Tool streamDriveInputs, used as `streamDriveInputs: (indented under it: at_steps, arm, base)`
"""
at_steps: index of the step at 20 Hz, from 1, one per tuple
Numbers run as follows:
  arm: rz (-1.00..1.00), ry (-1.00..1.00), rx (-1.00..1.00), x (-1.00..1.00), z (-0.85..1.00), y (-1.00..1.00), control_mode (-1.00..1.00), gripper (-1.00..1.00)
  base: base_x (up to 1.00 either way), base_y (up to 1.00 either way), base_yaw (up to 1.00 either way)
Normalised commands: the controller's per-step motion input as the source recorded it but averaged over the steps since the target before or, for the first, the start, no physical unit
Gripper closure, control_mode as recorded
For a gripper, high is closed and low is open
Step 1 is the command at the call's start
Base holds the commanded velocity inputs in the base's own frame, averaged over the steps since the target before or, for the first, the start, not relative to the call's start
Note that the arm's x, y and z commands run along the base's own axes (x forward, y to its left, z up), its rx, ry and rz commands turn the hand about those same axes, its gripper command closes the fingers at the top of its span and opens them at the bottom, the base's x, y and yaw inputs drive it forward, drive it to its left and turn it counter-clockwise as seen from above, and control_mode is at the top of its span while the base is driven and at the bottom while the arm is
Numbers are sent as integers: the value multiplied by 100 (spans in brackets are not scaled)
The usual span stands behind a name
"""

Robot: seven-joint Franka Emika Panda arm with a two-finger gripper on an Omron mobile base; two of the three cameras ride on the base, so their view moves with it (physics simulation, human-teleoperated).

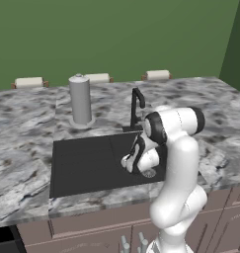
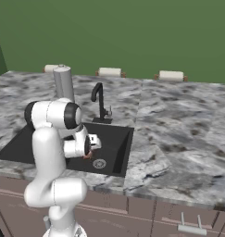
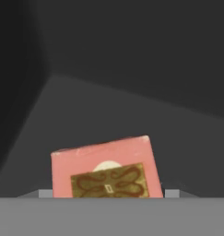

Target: Pick up the bar soap and bar soap from the sink, and place them back in the cabinet, and close the cabinet doors.

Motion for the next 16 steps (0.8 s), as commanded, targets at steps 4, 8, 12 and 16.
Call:
streamDriveInputs:
  at_steps: [4,8,12,16]
  arm:
    - [0,-7,0,-2,60,0,-100,100]
    - [0,-8,-2,-15,57,0,-100,100]
    - [0,-5,-2,-29,58,3,-100,100]
    - [-2,-4,-3,-43,53,12,-100,100]
  base:
    - [0,0,0]
    - [0,0,0]
    - [0,0,0]
    - [0,0,0]
